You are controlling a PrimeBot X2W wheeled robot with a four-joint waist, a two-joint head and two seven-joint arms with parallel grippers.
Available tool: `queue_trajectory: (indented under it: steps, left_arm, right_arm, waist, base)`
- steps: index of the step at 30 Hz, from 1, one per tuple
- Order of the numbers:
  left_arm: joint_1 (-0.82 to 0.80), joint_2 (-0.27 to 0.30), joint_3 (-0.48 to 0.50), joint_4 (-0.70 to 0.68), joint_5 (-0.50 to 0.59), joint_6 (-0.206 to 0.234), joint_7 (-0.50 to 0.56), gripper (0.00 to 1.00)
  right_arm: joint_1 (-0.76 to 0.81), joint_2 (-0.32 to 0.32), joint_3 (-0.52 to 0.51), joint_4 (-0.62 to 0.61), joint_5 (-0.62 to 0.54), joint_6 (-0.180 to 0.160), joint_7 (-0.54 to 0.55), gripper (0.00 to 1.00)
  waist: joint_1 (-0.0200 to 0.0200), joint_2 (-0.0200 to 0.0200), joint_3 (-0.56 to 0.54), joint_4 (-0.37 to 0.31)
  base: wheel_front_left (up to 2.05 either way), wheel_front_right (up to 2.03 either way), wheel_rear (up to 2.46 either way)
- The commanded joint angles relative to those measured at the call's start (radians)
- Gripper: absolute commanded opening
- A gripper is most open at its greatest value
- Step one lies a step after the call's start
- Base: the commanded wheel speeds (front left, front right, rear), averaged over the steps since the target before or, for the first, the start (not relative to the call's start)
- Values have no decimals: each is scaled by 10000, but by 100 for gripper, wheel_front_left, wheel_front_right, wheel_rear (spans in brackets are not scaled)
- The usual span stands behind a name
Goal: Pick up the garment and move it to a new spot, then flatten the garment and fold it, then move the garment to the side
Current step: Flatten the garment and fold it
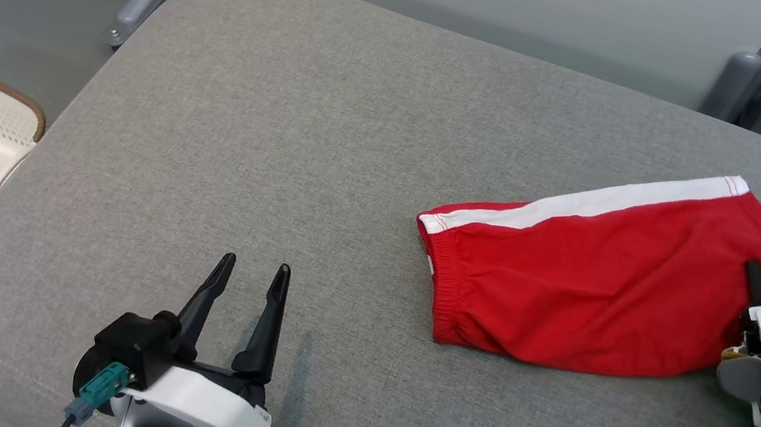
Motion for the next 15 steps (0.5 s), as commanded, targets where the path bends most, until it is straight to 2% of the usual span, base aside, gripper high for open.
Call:
queue_trajectory:
  steps: [1,15]
  left_arm:
    - [0,34,54,22,-27,-26,-33,100]
    - [390,37,479,271,85,-167,-33,100]
  right_arm:
    - [239,-30,-64,-20,100,2,-144,0]
    - [1913,667,-155,427,-18,-2,-2650,0]
  waist:
    - [0,-1,-152,-183]
    - [0,-1,-1035,-1476]
  base:
    - [0,0,0]
    - [0,0,0]
